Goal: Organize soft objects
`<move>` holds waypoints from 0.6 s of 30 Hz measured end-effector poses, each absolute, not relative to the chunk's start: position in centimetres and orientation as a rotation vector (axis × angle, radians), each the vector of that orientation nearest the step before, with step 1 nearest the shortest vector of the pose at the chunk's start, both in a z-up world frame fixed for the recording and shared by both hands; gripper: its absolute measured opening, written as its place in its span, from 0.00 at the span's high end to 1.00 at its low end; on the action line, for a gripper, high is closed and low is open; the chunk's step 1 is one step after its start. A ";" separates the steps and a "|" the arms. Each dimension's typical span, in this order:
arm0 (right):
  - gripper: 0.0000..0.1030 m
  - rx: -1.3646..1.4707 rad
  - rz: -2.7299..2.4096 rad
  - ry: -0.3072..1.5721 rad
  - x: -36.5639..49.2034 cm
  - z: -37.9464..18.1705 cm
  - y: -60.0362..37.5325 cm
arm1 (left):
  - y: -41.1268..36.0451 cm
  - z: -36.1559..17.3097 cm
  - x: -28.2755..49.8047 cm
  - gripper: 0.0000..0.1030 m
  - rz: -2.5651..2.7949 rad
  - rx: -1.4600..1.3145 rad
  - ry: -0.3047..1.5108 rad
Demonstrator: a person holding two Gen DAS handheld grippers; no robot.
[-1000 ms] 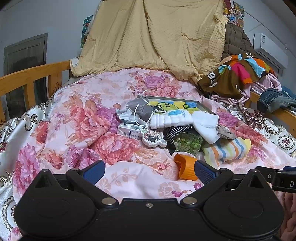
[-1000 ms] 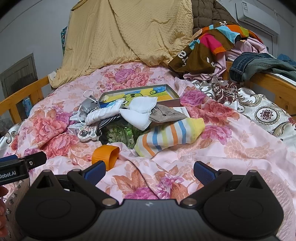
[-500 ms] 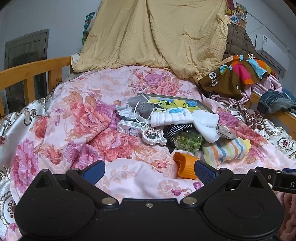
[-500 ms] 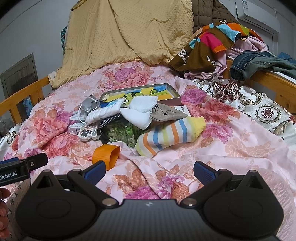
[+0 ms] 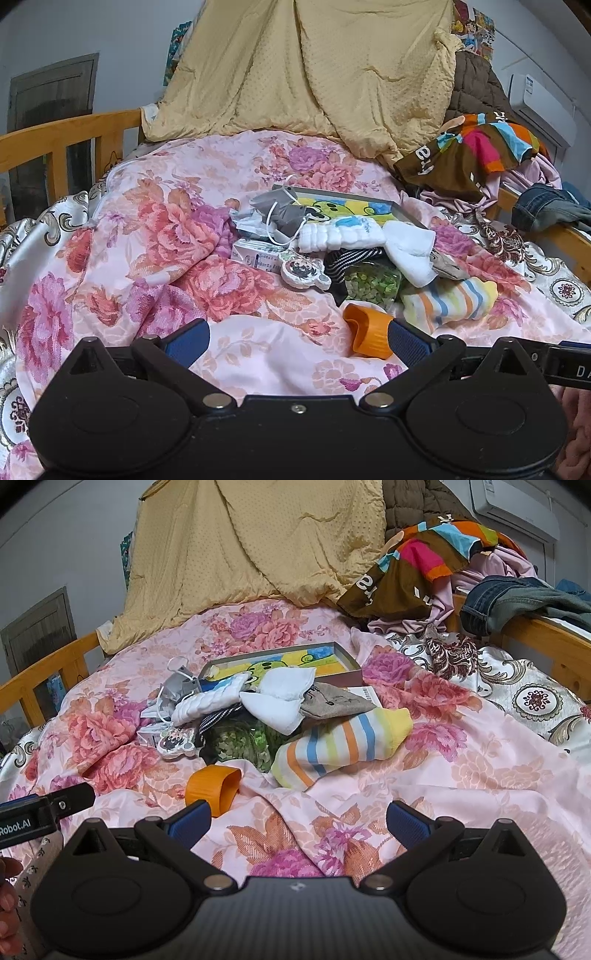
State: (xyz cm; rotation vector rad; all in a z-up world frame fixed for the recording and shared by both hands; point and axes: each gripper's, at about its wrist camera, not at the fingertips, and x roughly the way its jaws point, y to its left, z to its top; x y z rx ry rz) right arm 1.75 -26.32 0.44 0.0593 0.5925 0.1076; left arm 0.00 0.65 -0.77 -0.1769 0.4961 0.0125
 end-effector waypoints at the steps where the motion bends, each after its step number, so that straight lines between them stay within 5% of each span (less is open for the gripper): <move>1: 0.00 0.059 0.108 0.593 1.7 0.4 -26.2 | 0.7 -0.8 0.0 0.01 0.012 -0.178 0.494; 18: 0.00 0.070 0.113 0.605 2.1 0.2 -26.6 | 0.6 -0.8 0.0 0.01 0.002 -0.179 0.489</move>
